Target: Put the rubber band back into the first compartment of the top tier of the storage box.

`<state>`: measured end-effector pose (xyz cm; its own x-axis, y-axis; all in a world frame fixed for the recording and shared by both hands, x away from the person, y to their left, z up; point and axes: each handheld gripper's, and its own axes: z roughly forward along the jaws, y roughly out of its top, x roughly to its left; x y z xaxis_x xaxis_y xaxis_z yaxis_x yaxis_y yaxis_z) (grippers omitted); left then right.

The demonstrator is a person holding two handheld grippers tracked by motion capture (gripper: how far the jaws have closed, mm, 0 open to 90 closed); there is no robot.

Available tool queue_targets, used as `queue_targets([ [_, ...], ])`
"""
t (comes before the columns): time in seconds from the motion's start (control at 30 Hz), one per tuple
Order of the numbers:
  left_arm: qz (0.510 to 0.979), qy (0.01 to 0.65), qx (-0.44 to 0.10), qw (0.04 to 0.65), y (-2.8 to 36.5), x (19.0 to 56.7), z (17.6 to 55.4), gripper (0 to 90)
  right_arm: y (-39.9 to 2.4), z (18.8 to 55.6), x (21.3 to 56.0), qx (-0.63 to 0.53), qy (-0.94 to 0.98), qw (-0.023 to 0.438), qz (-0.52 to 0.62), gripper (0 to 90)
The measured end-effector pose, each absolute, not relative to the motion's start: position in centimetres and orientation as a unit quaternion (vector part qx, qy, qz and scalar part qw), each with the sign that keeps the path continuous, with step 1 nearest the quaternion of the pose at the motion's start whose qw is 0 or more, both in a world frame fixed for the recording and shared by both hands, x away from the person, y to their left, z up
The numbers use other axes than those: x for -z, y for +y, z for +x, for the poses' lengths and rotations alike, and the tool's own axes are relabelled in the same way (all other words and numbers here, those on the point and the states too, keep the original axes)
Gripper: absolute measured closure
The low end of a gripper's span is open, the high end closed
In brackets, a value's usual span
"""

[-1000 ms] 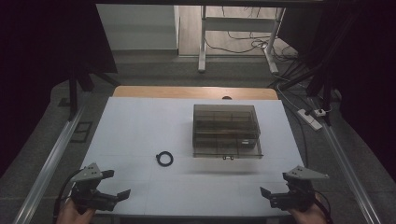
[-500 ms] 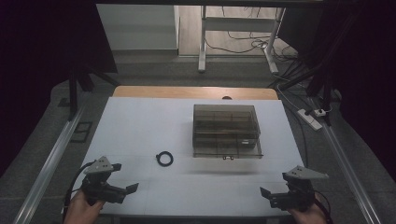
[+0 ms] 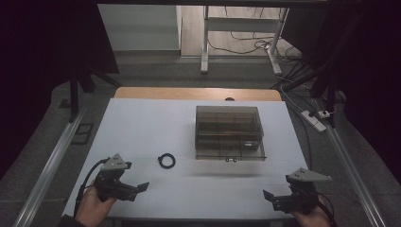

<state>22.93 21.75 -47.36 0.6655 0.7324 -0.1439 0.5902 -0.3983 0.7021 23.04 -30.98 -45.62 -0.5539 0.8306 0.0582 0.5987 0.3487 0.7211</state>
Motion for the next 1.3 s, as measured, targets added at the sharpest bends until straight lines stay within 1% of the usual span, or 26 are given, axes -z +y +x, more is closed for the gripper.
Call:
queue_targets([
  [0.8,0.849,0.366,-0.085,0.371,19.3,47.6,26.1,0.0,-30.8,23.1,45.7,-0.352,0.812,0.157,0.439,0.0],
  [1.1,0.850,0.354,-0.071,0.383,18.6,47.8,27.3,0.0,-30.7,23.2,45.7,-0.351,0.813,0.156,0.437,0.0],
  [1.3,0.851,0.352,-0.073,0.382,17.8,48.2,28.4,0.0,-30.7,23.2,45.7,-0.349,0.815,0.156,0.436,0.0],
])
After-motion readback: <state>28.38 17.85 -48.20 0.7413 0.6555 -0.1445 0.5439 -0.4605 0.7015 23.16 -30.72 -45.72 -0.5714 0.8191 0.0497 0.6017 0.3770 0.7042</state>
